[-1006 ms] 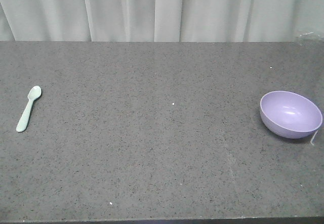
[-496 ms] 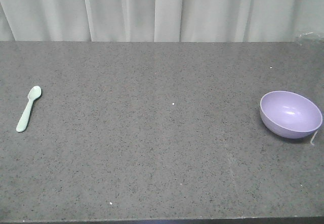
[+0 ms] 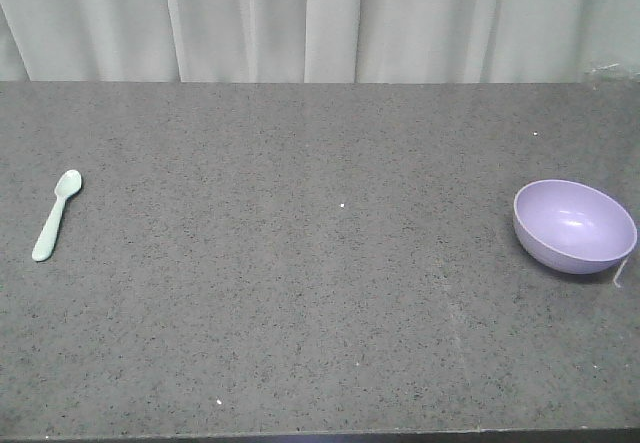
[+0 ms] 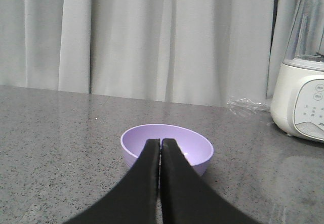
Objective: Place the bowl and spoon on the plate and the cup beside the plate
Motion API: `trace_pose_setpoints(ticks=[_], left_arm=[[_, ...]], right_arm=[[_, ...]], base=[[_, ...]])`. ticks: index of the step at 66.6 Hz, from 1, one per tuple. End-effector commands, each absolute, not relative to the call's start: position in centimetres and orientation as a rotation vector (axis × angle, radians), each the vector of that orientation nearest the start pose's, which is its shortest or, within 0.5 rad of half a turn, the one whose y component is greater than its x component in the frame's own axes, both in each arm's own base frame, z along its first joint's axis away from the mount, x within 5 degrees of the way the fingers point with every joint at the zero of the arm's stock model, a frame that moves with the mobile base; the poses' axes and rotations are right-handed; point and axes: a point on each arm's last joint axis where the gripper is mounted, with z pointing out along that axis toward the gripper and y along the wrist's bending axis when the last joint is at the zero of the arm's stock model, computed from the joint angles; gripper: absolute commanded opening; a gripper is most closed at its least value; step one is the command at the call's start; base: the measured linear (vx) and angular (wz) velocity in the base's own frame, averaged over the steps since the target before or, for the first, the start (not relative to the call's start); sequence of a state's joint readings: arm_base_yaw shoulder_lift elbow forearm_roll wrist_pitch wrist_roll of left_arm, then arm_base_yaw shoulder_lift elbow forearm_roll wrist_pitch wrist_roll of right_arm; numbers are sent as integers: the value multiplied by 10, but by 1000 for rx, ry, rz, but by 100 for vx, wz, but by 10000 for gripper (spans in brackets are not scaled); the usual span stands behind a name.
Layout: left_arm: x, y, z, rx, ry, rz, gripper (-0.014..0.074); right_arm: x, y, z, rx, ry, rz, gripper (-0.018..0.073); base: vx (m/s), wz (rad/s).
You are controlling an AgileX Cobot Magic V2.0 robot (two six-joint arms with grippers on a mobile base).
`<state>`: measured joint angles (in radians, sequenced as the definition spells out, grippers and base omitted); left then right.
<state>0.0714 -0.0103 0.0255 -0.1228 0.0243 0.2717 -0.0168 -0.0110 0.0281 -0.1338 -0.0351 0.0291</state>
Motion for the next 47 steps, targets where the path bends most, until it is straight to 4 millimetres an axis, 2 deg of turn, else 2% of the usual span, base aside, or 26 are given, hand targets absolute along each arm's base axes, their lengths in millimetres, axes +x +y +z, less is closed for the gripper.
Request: trace_pose_setpoints(ticks=[1, 25, 34, 40, 47], left_arm=[[54, 4, 213, 51, 1430, 172, -6], [54, 4, 217, 44, 1393, 176, -6], [53, 5, 220, -3, 1366, 126, -6], [52, 5, 224, -87, 1319, 34, -6], [50, 7, 230, -263, 1232, -172, -6]], right_arm=[[55, 0, 214, -76, 1384, -100, -3], [54, 0, 216, -67, 1359, -88, -3], [52, -1, 223, 90, 1278, 94, -3], [52, -2, 224, 159, 1258, 163, -3], [52, -3, 225, 187, 1254, 192, -3]], base=[[0, 0], [0, 0], [0, 0], [0, 0], [0, 0]])
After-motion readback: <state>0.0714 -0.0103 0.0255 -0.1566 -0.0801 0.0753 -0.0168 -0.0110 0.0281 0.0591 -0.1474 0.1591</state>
